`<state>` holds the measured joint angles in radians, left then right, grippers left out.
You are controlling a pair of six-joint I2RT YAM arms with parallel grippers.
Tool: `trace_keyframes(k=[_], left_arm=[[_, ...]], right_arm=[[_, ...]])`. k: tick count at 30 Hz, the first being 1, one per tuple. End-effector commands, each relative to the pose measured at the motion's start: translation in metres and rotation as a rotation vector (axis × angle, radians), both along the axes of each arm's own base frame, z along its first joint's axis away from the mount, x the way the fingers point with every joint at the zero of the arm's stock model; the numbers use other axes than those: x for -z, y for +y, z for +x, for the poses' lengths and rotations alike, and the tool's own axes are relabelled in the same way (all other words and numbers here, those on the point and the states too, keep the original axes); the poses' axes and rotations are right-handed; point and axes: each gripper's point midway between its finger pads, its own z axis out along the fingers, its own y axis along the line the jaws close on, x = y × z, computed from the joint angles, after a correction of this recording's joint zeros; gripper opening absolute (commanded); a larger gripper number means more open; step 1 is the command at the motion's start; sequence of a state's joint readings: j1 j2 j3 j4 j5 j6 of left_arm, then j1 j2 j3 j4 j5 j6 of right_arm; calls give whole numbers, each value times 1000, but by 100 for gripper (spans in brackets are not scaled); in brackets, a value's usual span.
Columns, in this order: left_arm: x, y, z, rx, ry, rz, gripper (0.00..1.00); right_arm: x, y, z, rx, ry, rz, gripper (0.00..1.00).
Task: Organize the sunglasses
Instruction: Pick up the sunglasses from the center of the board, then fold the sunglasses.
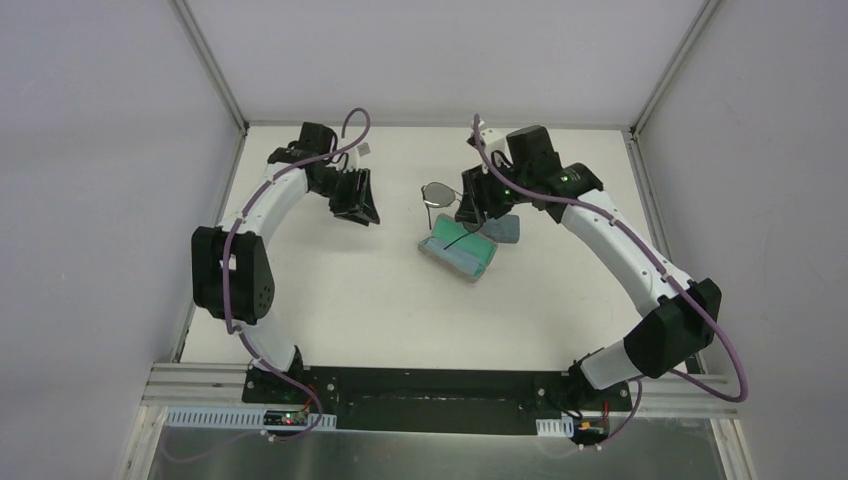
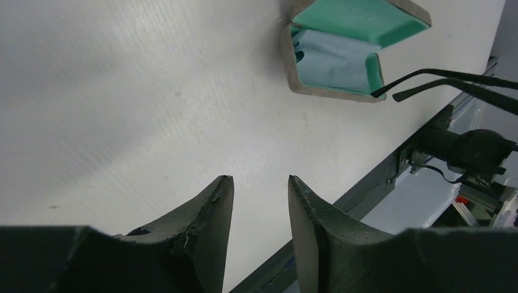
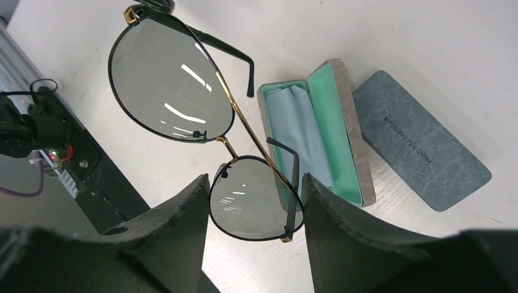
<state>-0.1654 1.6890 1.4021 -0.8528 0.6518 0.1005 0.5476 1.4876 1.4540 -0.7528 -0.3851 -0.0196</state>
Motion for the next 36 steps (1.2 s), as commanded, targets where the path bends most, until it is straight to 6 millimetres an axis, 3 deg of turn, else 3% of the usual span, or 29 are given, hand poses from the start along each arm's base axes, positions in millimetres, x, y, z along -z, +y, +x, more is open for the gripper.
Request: trace_keyframes(k=[1, 6, 12, 17, 25, 31, 36], left_arm=[[-28, -36, 29, 19, -61, -130, 40], [-36, -66, 48, 60, -71, -176, 42], [-70, -101, 52, 186, -109, -320, 44], [-91, -124, 30, 308, -137, -393, 44], [-78, -162, -7, 430, -179, -306, 44], [-85, -163, 7, 417, -239, -251, 46], [-94, -141, 17, 404, -334, -157, 49]], right_arm=[[-34, 7, 1, -12, -27, 146, 31], [-45, 8, 1, -36, -4, 253, 31], [-83, 11, 15, -47, -129, 461, 31], [-89, 8, 19, 14, -23, 606, 32], [-75, 1, 15, 46, 32, 654, 33], [-77, -6, 0, 29, 46, 673, 34], [-92, -17, -13, 19, 23, 713, 35]])
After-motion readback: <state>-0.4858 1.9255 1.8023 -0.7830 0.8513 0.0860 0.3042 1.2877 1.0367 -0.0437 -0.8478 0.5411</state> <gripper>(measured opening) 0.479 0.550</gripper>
